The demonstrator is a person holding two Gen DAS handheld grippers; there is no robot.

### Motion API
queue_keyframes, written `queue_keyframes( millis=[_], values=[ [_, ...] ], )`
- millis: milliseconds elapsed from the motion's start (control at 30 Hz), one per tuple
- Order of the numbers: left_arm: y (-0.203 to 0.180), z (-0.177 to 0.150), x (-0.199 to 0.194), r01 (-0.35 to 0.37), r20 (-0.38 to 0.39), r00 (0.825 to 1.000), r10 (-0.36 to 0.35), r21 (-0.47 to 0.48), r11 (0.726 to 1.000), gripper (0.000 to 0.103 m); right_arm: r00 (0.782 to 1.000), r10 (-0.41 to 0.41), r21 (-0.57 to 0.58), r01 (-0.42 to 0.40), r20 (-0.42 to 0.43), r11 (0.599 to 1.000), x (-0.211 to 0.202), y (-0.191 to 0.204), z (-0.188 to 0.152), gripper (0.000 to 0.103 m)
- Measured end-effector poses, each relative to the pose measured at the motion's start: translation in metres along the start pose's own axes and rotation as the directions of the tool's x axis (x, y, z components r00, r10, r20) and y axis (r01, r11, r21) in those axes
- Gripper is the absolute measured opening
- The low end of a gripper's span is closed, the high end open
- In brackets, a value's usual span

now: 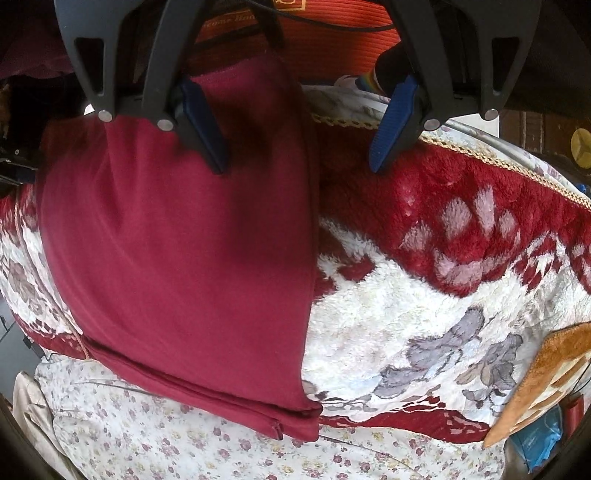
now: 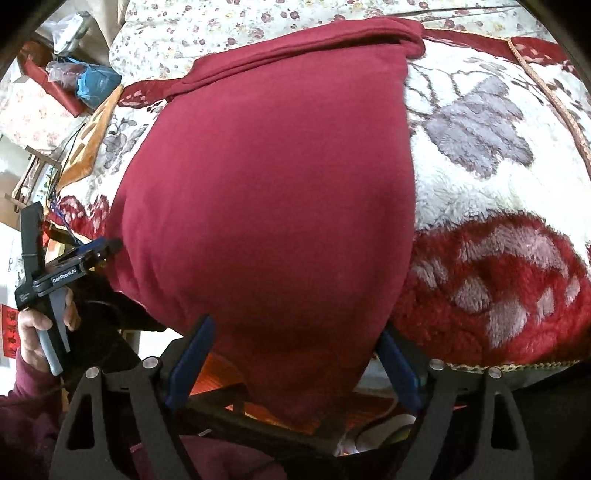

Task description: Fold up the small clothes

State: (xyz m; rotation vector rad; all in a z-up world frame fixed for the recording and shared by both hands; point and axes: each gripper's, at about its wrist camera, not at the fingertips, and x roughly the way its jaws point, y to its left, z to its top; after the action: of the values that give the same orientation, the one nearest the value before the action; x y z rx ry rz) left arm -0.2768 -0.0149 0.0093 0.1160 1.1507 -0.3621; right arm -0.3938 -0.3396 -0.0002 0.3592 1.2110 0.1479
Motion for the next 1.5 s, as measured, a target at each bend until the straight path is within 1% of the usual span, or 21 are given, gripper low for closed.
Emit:
queue_keyframes(
  millis=[100, 167, 233, 300, 367, 467, 533, 600, 700, 767, 833, 933, 1000, 1067, 1100, 1167, 1233, 1267, 1367, 1433, 1500],
  values=[
    [-0.001, 0.0, 0.0, 0.007, -0.003, 1.0, -0.007, 0.003, 1.0, 0.078, 1.0, 0.009, -0.004, -0.009, -0.005, 1.0, 0.002, 0.0, 0.001, 0.089],
    [-0.001, 0.001, 0.002, 0.016, -0.011, 1.0, -0.016, 0.005, 1.0, 0.078, 1.0, 0.011, -0.007, -0.011, -0.006, 1.0, 0.003, 0.0, 0.001, 0.082],
    [0.0, 0.0, 0.004, 0.045, -0.027, 0.999, -0.045, -0.001, 0.999, 0.078, 1.0, 0.004, -0.012, -0.004, -0.005, 1.0, 0.003, 0.0, 0.0, 0.078],
    [0.0, -0.001, 0.003, 0.053, -0.026, 0.998, -0.053, 0.011, 0.999, 0.078, 1.0, 0.001, -0.016, -0.001, -0.001, 1.0, 0.002, 0.0, -0.001, 0.072],
    [0.001, -0.002, 0.002, 0.067, -0.033, 0.997, -0.066, 0.018, 0.998, 0.078, 1.0, -0.005, -0.031, 0.005, -0.002, 1.0, 0.0, 0.001, -0.002, 0.06],
    [0.004, -0.003, 0.001, 0.092, -0.038, 0.995, -0.091, 0.009, 0.996, 0.078, 1.0, 0.027, -0.037, -0.027, -0.006, 0.999, -0.003, 0.003, -0.002, 0.048],
    [0.004, -0.003, 0.0, 0.101, -0.039, 0.994, -0.101, 0.01, 0.995, 0.077, 1.0, 0.021, -0.048, -0.021, -0.01, 0.999, -0.002, 0.004, -0.002, 0.046],
    [0.003, -0.004, 0.001, 0.104, -0.039, 0.994, -0.104, 0.011, 0.994, 0.077, 0.999, 0.034, -0.043, -0.035, -0.02, 0.998, 0.001, 0.003, -0.001, 0.046],
    [0.0, -0.004, 0.005, 0.094, -0.039, 0.995, -0.094, 0.014, 0.995, 0.077, 0.995, 0.067, -0.015, -0.068, -0.075, 0.998, 0.015, 0.001, -0.001, 0.048],
    [0.0, -0.004, 0.005, 0.094, -0.038, 0.995, -0.094, 0.014, 0.995, 0.077, 0.993, 0.073, -0.026, -0.076, -0.094, 0.997, 0.019, 0.005, -0.003, 0.05],
    [0.0, -0.004, 0.005, 0.098, -0.04, 0.994, -0.097, 0.014, 0.995, 0.077, 0.993, 0.064, -0.044, -0.069, -0.101, 0.997, 0.022, 0.009, -0.004, 0.05],
    [0.001, -0.003, 0.007, 0.096, -0.041, 0.995, -0.095, 0.019, 0.995, 0.077, 0.993, 0.083, -0.019, -0.085, -0.087, 0.996, 0.026, 0.008, -0.005, 0.049],
    [0.001, -0.004, 0.007, 0.091, -0.041, 0.995, -0.09, 0.022, 0.996, 0.077, 0.995, 0.062, -0.007, -0.062, -0.073, 0.998, 0.024, 0.008, -0.006, 0.041],
    [0.0, -0.004, 0.006, 0.091, -0.046, 0.995, -0.09, 0.021, 0.996, 0.077, 0.998, 0.043, -0.012, -0.044, -0.055, 0.999, 0.02, 0.006, -0.007, 0.025],
    [0.001, -0.004, 0.006, 0.094, -0.047, 0.995, -0.093, 0.017, 0.995, 0.076, 0.998, 0.048, -0.012, -0.049, -0.042, 0.999, 0.017, 0.005, -0.006, 0.023],
    [0.003, -0.004, 0.005, 0.091, -0.046, 0.995, -0.09, 0.002, 0.996, 0.07, 0.997, 0.065, -0.015, -0.066, -0.028, 0.998, 0.012, 0.005, -0.005, 0.018],
    [0.005, -0.004, 0.003, 0.082, -0.045, 0.996, -0.082, -0.007, 0.997, 0.061, 0.997, 0.072, -0.027, -0.072, -0.019, 0.997, 0.011, 0.008, -0.005, 0.017],
    [0.005, -0.005, 0.003, 0.077, -0.046, 0.996, -0.077, -0.005, 0.997, 0.059, 0.997, 0.072, -0.033, -0.072, -0.017, 0.997, 0.01, 0.008, -0.005, 0.016],
    [0.006, -0.006, -0.001, 0.069, -0.048, 0.996, -0.069, 0.005, 0.998, 0.039, 0.997, 0.083, -0.04, -0.083, -0.008, 0.996, 0.007, 0.01, -0.005, 0.015],
    [0.005, -0.007, -0.004, 0.108, -0.057, 0.993, -0.107, 0.011, 0.994, 0.014, 0.995, 0.099, -0.037, -0.099, 0.003, 0.994, 0.004, 0.011, -0.003, 0.014],
    [0.002, -0.007, -0.008, 0.125, -0.061, 0.99, -0.124, 0.019, 0.992, 0.011, 0.993, 0.117, -0.033, -0.116, 0.014, 0.993, -0.001, 0.009, -0.002, 0.014]
  ],
)
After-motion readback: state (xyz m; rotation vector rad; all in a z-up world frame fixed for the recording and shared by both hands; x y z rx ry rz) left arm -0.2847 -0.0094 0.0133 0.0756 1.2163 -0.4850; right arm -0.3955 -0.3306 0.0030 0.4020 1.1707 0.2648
